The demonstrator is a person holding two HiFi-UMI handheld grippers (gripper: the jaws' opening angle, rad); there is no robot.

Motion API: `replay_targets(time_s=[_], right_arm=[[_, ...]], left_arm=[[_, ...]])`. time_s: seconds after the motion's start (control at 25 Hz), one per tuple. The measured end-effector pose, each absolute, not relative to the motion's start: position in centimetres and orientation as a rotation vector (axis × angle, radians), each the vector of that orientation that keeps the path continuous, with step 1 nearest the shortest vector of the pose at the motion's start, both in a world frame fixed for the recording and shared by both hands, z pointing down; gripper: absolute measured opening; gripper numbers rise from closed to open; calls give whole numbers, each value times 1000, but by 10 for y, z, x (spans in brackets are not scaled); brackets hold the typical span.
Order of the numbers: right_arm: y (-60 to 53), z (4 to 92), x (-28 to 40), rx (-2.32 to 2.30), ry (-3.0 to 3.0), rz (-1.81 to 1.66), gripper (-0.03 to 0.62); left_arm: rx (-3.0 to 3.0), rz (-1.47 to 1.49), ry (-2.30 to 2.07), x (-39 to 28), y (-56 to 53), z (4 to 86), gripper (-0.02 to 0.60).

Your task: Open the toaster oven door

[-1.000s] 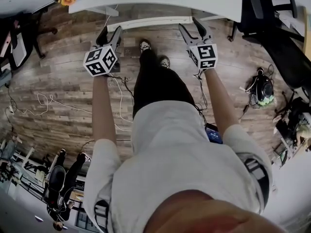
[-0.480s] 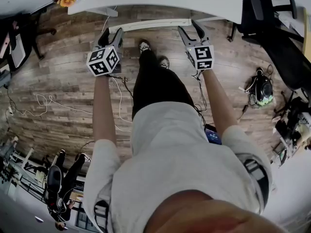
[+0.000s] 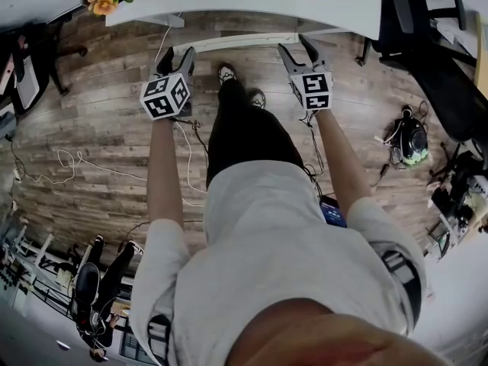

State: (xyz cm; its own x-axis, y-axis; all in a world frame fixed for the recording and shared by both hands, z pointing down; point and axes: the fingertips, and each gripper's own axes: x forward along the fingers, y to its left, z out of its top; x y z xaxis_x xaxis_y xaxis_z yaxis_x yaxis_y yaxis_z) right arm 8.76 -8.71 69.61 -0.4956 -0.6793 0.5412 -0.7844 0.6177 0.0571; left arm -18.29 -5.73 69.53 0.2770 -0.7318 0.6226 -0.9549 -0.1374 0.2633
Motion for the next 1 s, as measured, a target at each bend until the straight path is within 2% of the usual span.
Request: replay_targets(time_s=[0.68, 1.0], right_arm=[[-63, 704, 97, 1206, -2290, 359, 233], [-20, 707, 94, 1157, -2290, 421, 198]], left_arm=[[1872, 504, -1606, -189, -35, 703, 242], [1818, 482, -1572, -161, 14, 710, 241]])
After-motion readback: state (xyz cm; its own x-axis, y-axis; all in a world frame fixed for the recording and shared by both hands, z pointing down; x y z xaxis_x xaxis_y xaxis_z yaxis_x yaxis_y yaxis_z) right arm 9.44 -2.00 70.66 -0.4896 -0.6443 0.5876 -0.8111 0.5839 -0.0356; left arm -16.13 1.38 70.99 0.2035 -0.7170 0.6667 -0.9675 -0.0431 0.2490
